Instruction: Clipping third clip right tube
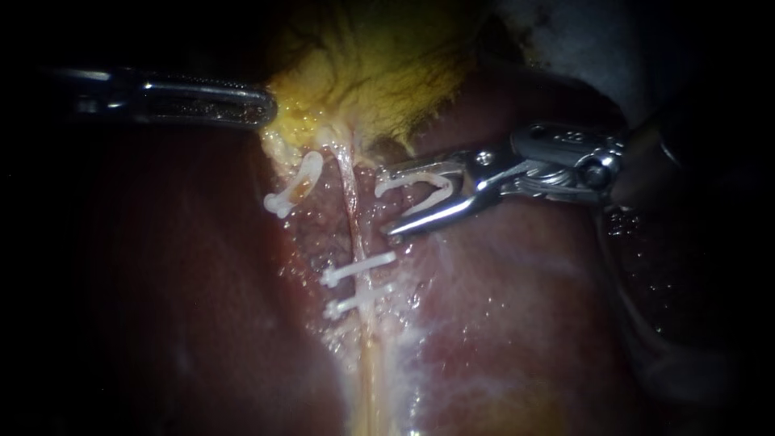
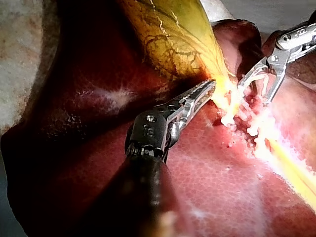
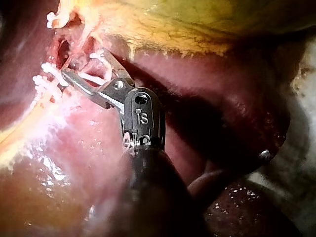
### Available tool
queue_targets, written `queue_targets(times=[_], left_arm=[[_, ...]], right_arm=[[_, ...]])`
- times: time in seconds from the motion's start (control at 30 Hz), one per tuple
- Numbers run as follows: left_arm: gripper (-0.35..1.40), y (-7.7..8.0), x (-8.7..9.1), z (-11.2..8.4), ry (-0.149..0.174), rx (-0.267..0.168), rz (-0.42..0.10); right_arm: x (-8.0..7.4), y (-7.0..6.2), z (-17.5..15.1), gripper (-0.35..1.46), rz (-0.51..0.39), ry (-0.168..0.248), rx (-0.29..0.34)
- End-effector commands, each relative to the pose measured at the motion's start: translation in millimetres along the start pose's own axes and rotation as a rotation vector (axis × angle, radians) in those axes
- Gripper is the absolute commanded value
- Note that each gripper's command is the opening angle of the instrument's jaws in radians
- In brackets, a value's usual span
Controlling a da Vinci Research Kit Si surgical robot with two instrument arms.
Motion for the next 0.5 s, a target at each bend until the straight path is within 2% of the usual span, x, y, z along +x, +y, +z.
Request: queue_targets(times=[0.03, 0.23, 0.5], left_arm=[[-0.35, 0.0, 0.0, 0.0, 0.000, 0.000, 0.000], [-0.35, 0.0, 0.0, 0.0, 0.000, -0.003, 0.000], [-0.35, 0.0, 0.0, 0.0, 0.000, -0.003, 0.000]], right_arm=[[-0.2, 0.3, 0.4, 0.58, 0.012, 0.006, 0.009], [-0.8, 1.0, 2.8, 0.58, 0.051, 0.043, 0.059], [-0.7, 0.6, 4.7, 0.58, 0.109, 0.155, 0.181]])
